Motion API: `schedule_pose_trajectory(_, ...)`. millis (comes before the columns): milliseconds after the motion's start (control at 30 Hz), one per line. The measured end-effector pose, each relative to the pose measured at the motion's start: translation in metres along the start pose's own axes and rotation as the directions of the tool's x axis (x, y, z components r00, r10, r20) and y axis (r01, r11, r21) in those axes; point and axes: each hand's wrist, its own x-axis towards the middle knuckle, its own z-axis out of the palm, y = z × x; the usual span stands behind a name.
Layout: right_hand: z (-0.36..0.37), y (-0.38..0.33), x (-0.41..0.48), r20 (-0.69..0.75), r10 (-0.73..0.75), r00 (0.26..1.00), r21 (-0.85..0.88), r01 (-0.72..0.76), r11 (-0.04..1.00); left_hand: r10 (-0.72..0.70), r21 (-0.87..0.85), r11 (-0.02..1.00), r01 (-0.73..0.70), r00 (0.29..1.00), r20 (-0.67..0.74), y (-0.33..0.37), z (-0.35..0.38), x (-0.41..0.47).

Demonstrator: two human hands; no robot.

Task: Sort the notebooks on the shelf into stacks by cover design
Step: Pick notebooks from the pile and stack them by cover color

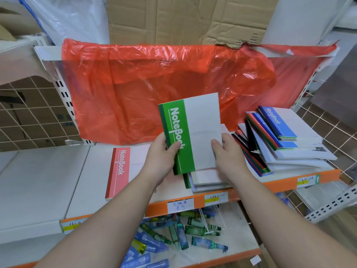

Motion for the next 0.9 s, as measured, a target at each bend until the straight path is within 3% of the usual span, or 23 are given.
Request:
schedule_pose_trajectory(100, -0.006, 0.006, 0.0, -0.004, -0.028, 1.0, 0.04, 0.028, 0.999, 0.121, 0.107, 0.987, -0.118, 0.993, -0.017, 0.004, 0.007, 0.005)
schedule_pose_trajectory(233, -0.012, 0.026, -0.004, 0.073, 0.037, 0.997, -0.224, -0.02, 0.974, 0.088, 0.269, 0.959, -0.093, 0.996, 0.031, -0.012, 0.009, 0.003)
schedule_pose_trajectory(500, 0.005, 0.007, 0.003, 0.07, -0.023, 0.997, -0.162, 0.035, 0.986, 0.121, 0.178, 0.979, -0.098, 0.985, -0.121, -0.003, -0.002, 0.008)
schedule_pose_trajectory(700, 0.066, -0.009, -0.002, 0.244, -0.044, 0.969, -0.099, 0.07, 0.993, 0.015, 0.182, 0.982, 0.051, 0.939, -0.343, -0.013, -0.057, -0.003)
schedule_pose_trajectory(900, 0.122, 0.003, -0.014, 0.386, 0.152, 0.91, -0.328, -0.018, 0.945, -0.174, 0.408, 0.86, 0.306, 0.928, -0.331, -0.048, -0.123, -0.014)
